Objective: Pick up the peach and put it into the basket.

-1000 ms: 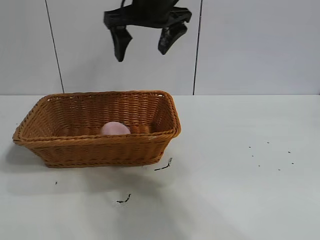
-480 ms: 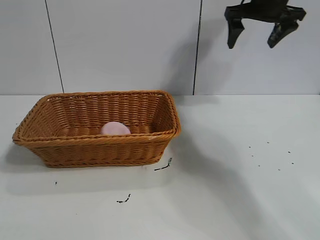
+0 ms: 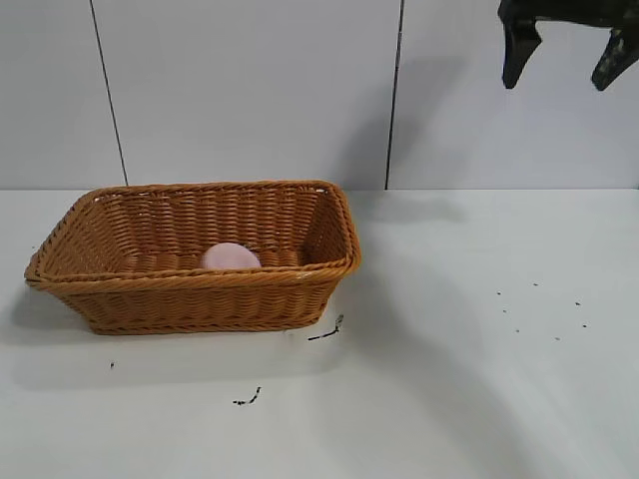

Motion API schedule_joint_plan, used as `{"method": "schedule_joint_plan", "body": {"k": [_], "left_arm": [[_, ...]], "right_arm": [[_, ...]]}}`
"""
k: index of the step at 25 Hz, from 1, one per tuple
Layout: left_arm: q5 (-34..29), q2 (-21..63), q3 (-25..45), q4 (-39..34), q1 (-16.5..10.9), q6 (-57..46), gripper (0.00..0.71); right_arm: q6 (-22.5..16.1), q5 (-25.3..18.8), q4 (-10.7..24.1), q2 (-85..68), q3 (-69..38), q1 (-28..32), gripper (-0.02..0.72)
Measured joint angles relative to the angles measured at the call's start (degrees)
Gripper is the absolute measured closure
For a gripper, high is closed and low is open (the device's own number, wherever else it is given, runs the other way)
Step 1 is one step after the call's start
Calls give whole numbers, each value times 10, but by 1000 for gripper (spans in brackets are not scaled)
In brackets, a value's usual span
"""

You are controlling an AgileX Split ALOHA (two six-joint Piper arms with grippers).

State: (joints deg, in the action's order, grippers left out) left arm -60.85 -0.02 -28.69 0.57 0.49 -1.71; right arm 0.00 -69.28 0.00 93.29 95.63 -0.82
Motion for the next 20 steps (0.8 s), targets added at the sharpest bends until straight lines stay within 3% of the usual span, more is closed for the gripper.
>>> {"method": "schedule_joint_plan", "body": {"k": [8, 15, 20], "left_arm": [[0, 0, 0, 0, 0, 0, 17], [0, 0, 0, 0, 0, 0, 17], [0, 0, 0, 0, 0, 0, 17]], "right_arm": [[0, 0, 0, -370, -312, 0, 8], [0, 98, -6, -667, -579, 0, 8], [0, 98, -9, -811, -670, 0, 8]]}}
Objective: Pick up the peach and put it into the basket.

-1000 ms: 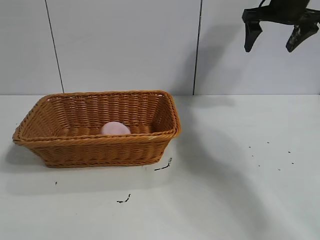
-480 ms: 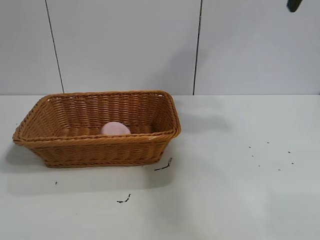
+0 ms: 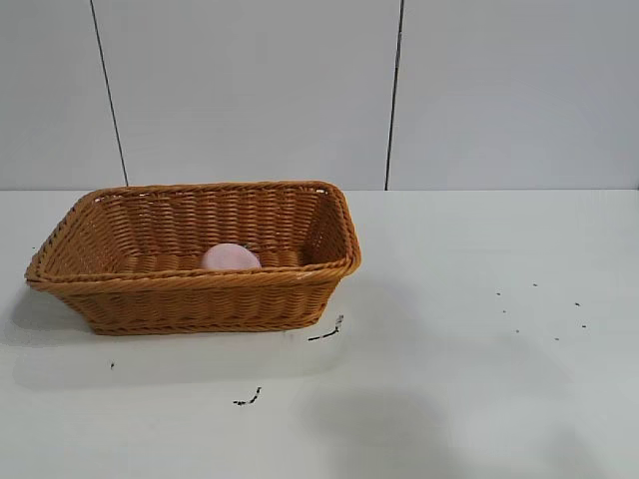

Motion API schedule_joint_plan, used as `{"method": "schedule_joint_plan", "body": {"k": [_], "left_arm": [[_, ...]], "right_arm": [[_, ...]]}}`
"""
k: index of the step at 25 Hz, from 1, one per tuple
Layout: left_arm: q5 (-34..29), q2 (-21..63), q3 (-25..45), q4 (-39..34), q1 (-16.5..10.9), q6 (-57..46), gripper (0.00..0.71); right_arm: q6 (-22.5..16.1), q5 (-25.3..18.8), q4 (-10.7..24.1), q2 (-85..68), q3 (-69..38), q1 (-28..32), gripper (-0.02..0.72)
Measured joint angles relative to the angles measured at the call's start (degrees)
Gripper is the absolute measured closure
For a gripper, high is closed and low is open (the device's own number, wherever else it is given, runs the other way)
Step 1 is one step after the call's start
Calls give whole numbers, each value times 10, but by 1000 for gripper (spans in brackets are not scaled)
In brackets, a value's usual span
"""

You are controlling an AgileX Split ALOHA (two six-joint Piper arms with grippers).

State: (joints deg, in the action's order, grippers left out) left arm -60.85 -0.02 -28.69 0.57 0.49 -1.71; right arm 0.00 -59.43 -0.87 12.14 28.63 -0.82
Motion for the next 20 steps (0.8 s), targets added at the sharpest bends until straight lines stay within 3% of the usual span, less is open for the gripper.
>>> {"method": "schedule_joint_plan", "body": {"k": [9, 20], "left_arm": [[0, 0, 0, 0, 0, 0, 17], [0, 0, 0, 0, 0, 0, 17]], "right_arm": [[-6, 5, 0, -120, -3, 0, 8], [-6, 5, 0, -124, -3, -2, 8]]}}
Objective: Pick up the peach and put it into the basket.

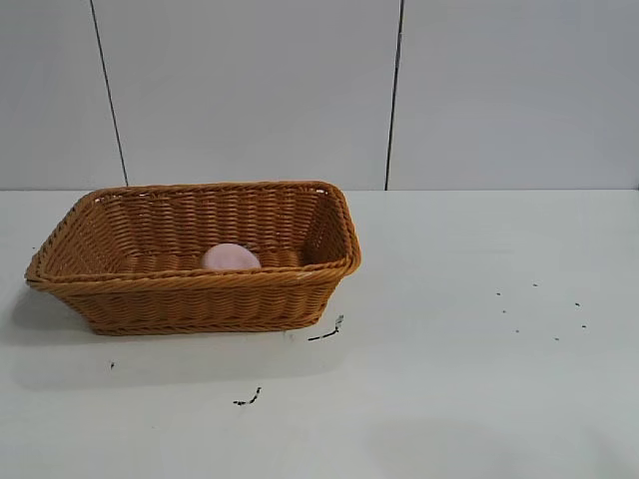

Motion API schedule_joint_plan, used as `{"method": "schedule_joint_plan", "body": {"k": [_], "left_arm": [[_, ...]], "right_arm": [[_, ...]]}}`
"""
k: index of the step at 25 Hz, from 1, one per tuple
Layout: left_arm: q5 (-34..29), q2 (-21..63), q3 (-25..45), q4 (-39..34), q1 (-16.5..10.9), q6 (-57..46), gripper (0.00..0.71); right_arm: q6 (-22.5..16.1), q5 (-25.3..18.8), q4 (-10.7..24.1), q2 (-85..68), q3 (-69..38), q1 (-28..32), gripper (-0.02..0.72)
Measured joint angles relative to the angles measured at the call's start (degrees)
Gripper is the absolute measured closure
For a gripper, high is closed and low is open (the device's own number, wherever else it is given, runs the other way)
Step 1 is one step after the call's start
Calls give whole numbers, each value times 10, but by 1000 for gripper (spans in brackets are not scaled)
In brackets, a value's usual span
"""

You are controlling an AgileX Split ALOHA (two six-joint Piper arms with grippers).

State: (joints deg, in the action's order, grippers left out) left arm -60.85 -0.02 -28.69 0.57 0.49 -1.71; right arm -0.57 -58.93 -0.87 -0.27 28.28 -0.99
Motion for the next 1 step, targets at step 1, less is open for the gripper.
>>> {"method": "schedule_joint_plan", "body": {"k": [1], "left_arm": [[0, 0, 0, 0, 0, 0, 17]], "right_arm": [[0, 0, 0, 0, 0, 0, 8]]}}
